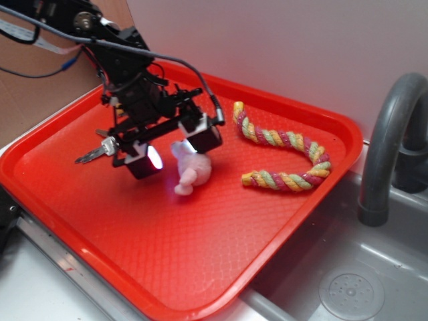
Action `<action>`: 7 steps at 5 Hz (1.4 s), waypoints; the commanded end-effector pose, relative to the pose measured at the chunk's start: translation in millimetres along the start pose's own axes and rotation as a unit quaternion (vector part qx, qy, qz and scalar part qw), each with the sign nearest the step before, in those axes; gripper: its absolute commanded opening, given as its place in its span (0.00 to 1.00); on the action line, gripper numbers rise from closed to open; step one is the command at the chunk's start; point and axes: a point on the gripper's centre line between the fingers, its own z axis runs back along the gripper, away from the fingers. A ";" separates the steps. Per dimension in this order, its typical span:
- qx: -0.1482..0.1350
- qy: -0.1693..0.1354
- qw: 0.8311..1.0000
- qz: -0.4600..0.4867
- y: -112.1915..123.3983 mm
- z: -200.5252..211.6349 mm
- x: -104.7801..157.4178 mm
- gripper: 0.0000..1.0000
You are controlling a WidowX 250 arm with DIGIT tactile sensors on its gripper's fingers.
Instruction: Grab the pink bunny.
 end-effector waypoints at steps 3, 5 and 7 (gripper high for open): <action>0.053 -0.053 0.993 -0.090 25.5 64.2 12.9 0.00; 0.014 -0.052 0.952 -0.301 42.0 153.4 21.3 0.00; 0.034 -0.075 0.902 -0.423 30.9 182.1 23.2 0.00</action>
